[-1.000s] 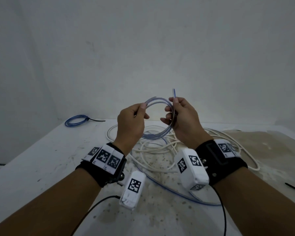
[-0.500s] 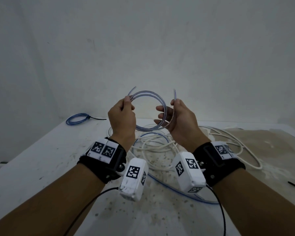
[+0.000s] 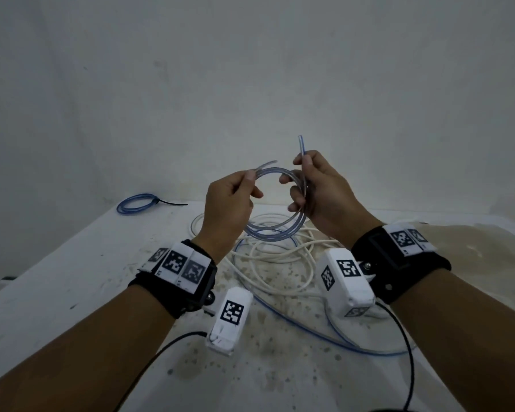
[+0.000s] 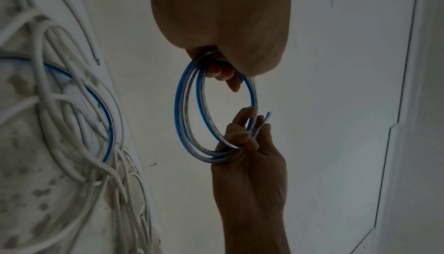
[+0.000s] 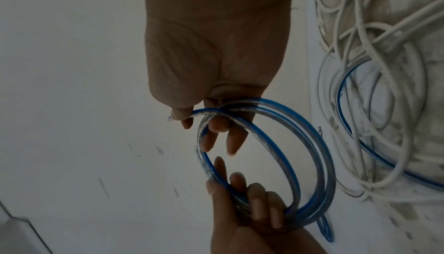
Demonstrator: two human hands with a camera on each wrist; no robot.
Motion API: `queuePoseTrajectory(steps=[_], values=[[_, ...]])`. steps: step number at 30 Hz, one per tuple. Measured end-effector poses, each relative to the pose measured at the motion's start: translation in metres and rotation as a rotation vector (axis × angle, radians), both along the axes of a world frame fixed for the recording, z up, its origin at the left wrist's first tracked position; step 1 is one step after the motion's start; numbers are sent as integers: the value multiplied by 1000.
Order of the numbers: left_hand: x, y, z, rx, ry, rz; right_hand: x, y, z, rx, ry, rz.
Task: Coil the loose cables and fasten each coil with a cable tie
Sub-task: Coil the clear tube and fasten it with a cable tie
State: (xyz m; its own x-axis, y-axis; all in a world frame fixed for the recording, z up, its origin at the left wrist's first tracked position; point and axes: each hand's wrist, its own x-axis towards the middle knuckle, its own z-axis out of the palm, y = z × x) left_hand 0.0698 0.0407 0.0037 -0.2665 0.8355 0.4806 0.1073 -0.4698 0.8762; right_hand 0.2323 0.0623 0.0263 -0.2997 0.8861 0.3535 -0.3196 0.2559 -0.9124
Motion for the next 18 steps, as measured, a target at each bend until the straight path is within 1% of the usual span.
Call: queuePoseTrajectory(steps=[3, 4, 5, 6, 8, 9, 11, 14, 15, 16, 18], values=[[-1, 4, 5, -50, -188, 0, -3, 0, -2, 19, -60, -19], [-1, 5, 7, -59, -223, -13, -4, 0, -4, 16, -65, -40], [0, 5, 7, -58, -220, -34, -5, 1, -6, 3, -42, -68], [2, 4, 7, -48, -194, -61, -6, 2, -7, -26, 12, -101], [9, -1, 5, -37, -150, -123, -9, 5, -6, -130, 181, -161], [12, -3, 4, -47, -162, -146, -11, 6, -5, -183, 260, -181], [16, -4, 6, -87, -263, -162, -15, 6, -5, -238, 347, -220], [14, 1, 9, -165, -496, -165, -19, 5, -6, -244, 367, -294], [14, 1, 8, -177, -547, -176, -19, 4, -7, -249, 372, -314], [14, 0, 6, -184, -571, -186, -20, 3, -7, -256, 373, -326], [16, -2, 3, -200, -553, -158, -22, 2, -9, -254, 335, -330]])
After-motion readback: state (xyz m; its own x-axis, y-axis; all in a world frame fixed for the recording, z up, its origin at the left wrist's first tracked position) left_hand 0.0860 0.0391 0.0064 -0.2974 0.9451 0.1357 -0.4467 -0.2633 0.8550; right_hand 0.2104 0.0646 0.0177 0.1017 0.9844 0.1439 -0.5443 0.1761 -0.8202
